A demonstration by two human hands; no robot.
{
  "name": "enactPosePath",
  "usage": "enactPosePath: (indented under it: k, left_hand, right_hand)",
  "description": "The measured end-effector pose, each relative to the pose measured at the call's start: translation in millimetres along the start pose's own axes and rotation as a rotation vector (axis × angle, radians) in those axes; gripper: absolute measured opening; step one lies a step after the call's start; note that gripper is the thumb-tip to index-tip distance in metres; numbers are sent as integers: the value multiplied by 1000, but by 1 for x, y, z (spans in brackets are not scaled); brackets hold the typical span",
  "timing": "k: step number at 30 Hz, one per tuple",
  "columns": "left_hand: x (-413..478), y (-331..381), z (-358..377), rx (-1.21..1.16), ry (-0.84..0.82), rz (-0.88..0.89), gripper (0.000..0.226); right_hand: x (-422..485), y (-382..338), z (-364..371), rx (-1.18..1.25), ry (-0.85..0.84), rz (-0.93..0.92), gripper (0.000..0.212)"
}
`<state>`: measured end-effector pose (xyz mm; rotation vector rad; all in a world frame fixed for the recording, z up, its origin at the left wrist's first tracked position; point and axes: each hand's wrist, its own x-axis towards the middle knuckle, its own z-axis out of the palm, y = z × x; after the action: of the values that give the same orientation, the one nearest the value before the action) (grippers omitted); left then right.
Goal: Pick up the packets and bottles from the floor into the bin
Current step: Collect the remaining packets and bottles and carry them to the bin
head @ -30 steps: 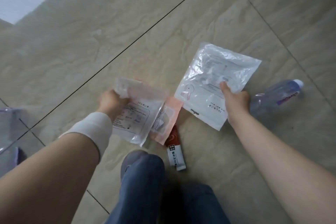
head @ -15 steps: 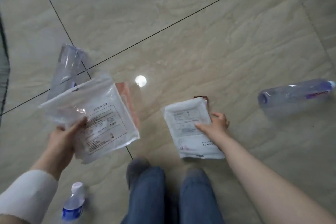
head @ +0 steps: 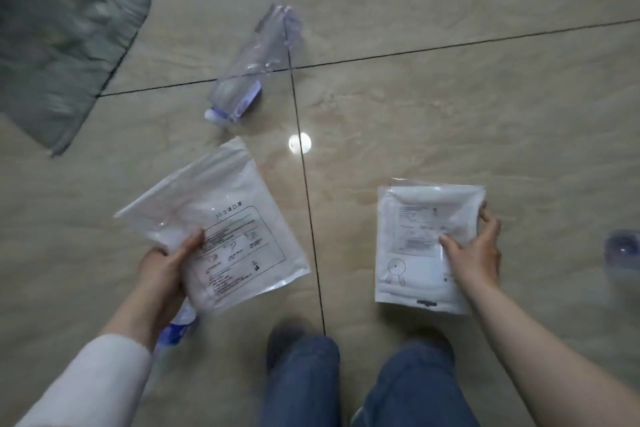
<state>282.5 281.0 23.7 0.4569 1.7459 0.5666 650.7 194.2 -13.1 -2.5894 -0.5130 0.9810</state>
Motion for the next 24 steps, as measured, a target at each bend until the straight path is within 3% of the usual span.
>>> enactPosePath:
  k: [3, 6, 9, 11, 16, 19, 21, 24]
  left_hand:
    - [-25, 18, -28, -106, -2, -24, 7]
    - [-39, 21, -62, -153, -8, -47, 6]
    - [-44, 7, -93, -121, -17, -116, 43]
    - [-41, -19, -108, 31, 22, -170, 65]
    - [-14, -99, -110, 713, 89, -118, 82]
    - [-2, -126, -95, 774, 318, 9, 71]
    - [6, -136, -88, 745, 441, 42, 77]
    - [16, -139, -87, 828, 452, 13, 86]
  right_hand:
    - [-28, -31, 1, -64, -131, -1, 84]
    - [-52, -56, 14, -117, -198, -52, 50]
    - [-70, -81, 33, -60, -200, -100, 38]
    - [-76, -93, 49, -29, -212, -115, 37]
    - [-71, -107, 97, 62, -314, -186, 34]
    - [-64, -104, 122, 84, -359, -239, 33]
    - [-57, -97, 134, 86, -372, -269, 31]
    - [-46, -84, 141, 94, -406, -282, 30]
